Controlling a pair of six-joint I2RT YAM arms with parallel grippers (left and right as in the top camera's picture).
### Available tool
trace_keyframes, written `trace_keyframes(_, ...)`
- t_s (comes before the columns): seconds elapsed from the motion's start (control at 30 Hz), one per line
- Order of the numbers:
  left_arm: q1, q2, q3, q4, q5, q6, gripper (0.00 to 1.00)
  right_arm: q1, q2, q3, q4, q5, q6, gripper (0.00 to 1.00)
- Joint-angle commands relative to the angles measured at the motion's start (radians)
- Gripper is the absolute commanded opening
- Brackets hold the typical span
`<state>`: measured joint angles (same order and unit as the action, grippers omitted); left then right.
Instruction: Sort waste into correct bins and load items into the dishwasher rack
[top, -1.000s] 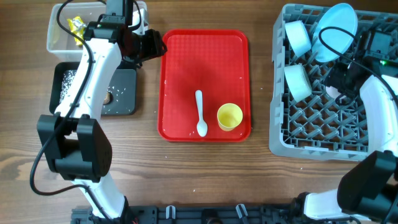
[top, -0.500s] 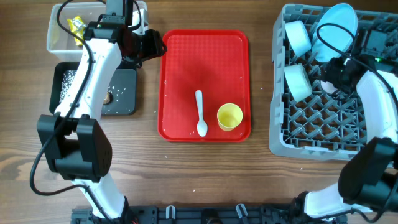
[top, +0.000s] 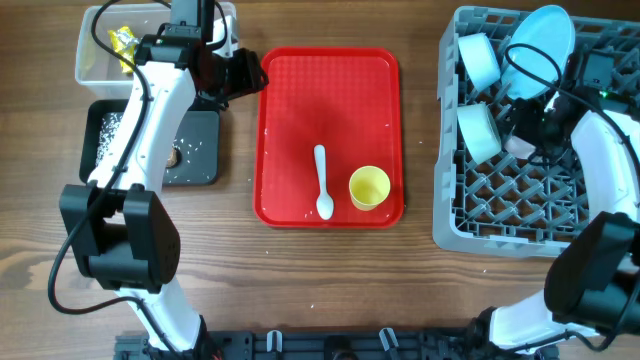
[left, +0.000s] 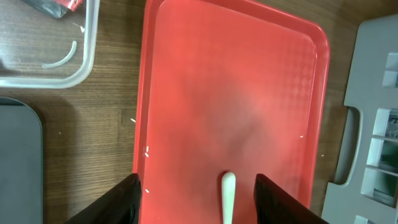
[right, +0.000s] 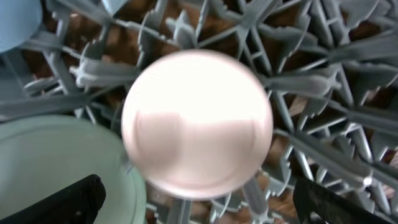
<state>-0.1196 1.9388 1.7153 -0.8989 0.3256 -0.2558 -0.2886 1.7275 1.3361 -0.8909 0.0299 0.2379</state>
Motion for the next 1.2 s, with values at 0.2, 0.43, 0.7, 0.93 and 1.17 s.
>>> trace_keyframes(0.2,-0.085,-0.012,0.000,-0.161,-0.002,0.141,0.56,0.004,-0.274,0.285,-0.278,-0.279,-0.108,1.00)
trace_keyframes(0.43,-0.371,-0.010,-0.001,-0.297,-0.069,0.174,0.68,0.004,-0.285,0.283,-0.322,-0.361,-0.108,1.00)
trace_keyframes(0.7,-0.501,-0.008,-0.119,-0.191,-0.003,0.136,0.68,0.004,-0.284,0.279,-0.330,-0.361,-0.134,1.00)
trace_keyframes(0.93,-0.570,0.067,-0.208,-0.050,-0.114,0.064,0.62,0.004,-0.284,0.279,-0.330,-0.361,-0.134,1.00)
trace_keyframes(1.17,-0.570,0.076,-0.208,-0.031,-0.115,0.060,0.10,0.004,-0.278,0.279,-0.327,-0.361,-0.134,1.00)
